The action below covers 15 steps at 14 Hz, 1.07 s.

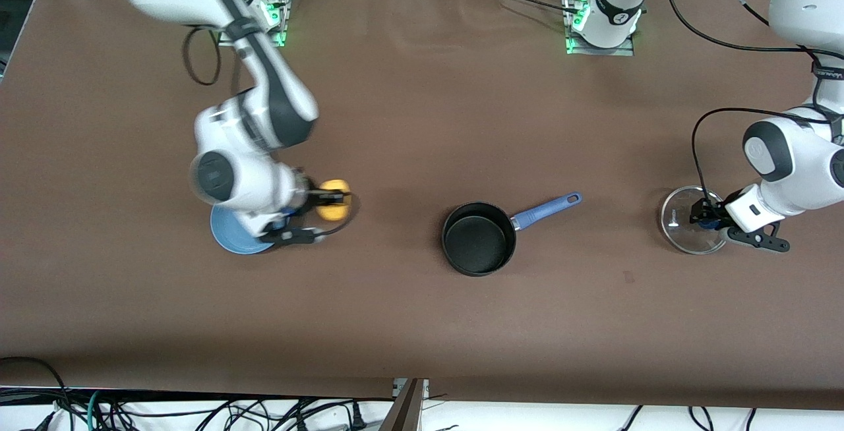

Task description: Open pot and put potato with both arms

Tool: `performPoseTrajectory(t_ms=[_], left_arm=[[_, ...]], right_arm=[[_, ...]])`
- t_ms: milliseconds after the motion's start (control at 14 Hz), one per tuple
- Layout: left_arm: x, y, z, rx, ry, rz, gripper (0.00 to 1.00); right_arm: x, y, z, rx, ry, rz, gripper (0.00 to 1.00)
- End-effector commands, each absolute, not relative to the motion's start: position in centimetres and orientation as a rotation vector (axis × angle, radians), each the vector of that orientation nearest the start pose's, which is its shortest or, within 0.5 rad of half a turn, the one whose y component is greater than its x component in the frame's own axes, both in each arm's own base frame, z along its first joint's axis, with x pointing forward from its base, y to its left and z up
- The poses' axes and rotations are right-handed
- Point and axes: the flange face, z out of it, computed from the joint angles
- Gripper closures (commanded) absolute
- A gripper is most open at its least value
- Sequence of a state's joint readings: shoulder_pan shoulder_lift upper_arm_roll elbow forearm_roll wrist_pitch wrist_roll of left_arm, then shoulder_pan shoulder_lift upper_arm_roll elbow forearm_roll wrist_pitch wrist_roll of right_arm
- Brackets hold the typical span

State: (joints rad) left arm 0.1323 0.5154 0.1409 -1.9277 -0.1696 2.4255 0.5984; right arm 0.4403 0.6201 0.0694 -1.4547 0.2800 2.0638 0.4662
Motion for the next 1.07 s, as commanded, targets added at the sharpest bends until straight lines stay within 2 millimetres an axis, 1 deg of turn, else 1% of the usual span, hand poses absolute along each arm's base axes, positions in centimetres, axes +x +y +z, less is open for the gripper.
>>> performPoseTrajectory(t_ms=[0,71,143,214,286,357,429,500,571,643,714,786,857,929,1000], left_arm=[[58.7,16.1,22.5,-3.173,0.344,-0.063,0.54],[58.8,16.1,22.5,-3.173,0.340,-0.065,0.40],[59.0,16.1,22.7,-3.172,0.338,-0.069,0.18],[59.0,16.2,22.9,-3.176,0.329,-0.065,0.00],[59.5,15.9,23.8,-3.177,0.327,-0.083,0.00],[60.0,15.5,24.9,-3.188,0.333,-0.074,0.00],[60.7,15.0,26.9,-3.203,0.315,-0.059,0.00],[61.1,14.2,28.2,-3.226,0.277,-0.007,0.00],[61.3,13.9,29.4,-3.247,0.203,0.037,0.00],[61.5,13.6,31.2,-3.251,0.161,0.067,0.00],[61.7,13.2,33.6,-3.229,0.153,0.094,0.00],[61.5,12.3,36.5,-3.198,0.134,0.120,0.00],[60.9,11.6,39.0,-3.178,0.076,0.154,0.00],[60.8,9.9,41.9,-3.172,0.047,0.171,0.00],[60.5,9.7,44.7,-3.160,0.016,0.196,0.00]], right_arm=[[62.3,43.7,30.8,-2.747,0.388,0.102,0.53],[62.3,46.1,30.3,-2.662,0.487,0.073,0.53],[61.6,48.2,29.4,-2.605,0.554,0.046,0.53],[61.3,49.5,28.6,-2.561,0.598,-0.004,0.53],[61.3,49.9,28.1,-2.528,0.643,-0.030,0.53],[61.0,50.9,28.0,-2.505,0.651,-0.043,0.53],[61.1,51.7,28.2,-2.472,0.668,-0.044,0.53],[61.4,52.1,28.6,-2.448,0.692,-0.044,0.51],[61.8,52.2,28.8,-2.427,0.718,-0.048,0.48],[62.0,52.4,29.0,-2.410,0.727,-0.059,0.30],[61.9,52.5,29.0,-2.404,0.729,-0.059,0.07],[62.3,52.0,29.3,-2.404,0.740,-0.053,0.00],[62.6,51.6,29.6,-2.406,0.744,-0.049,0.00],[62.9,51.0,29.4,-2.426,0.746,-0.030,0.00],[63.0,50.7,29.4,-2.444,0.743,-0.019,0.00]])
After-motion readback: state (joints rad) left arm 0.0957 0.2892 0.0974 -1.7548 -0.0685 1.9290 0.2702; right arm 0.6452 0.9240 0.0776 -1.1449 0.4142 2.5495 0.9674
